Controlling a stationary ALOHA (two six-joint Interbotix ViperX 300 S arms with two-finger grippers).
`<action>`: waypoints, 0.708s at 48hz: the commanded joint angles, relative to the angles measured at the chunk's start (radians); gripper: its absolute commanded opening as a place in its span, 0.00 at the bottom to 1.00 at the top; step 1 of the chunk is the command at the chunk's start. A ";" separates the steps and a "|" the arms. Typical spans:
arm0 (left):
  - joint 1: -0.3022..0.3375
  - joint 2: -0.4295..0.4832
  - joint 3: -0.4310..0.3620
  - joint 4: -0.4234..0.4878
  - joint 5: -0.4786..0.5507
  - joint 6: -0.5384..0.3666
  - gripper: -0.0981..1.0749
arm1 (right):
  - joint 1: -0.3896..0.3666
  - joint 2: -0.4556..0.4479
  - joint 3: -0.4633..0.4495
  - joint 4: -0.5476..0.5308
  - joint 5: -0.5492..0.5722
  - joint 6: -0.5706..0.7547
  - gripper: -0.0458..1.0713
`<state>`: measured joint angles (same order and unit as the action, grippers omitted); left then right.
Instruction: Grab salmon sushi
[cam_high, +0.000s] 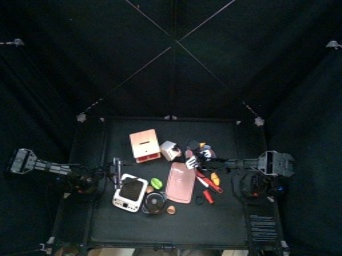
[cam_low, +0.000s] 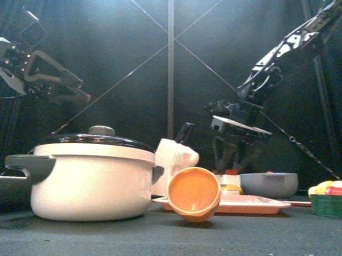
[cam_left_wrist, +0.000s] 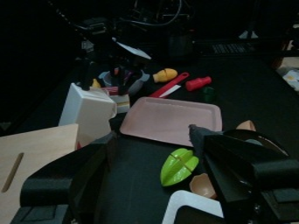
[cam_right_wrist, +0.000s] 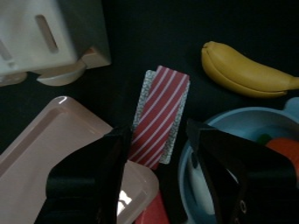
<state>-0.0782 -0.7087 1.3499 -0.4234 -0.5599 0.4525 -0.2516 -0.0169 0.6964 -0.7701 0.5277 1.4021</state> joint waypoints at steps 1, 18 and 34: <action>-0.002 0.003 -0.011 -0.002 -0.003 -0.002 0.93 | -0.011 0.002 -0.025 0.000 -0.003 0.000 0.82; -0.002 0.003 -0.006 -0.003 -0.003 -0.002 0.93 | -0.017 0.031 -0.038 0.000 -0.005 0.002 0.81; -0.002 0.002 -0.006 -0.003 -0.003 -0.002 0.93 | -0.018 0.035 -0.037 0.000 -0.006 0.002 0.70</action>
<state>-0.0782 -0.7087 1.3545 -0.4249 -0.5599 0.4510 -0.2638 0.0307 0.6734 -0.7685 0.5246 1.4021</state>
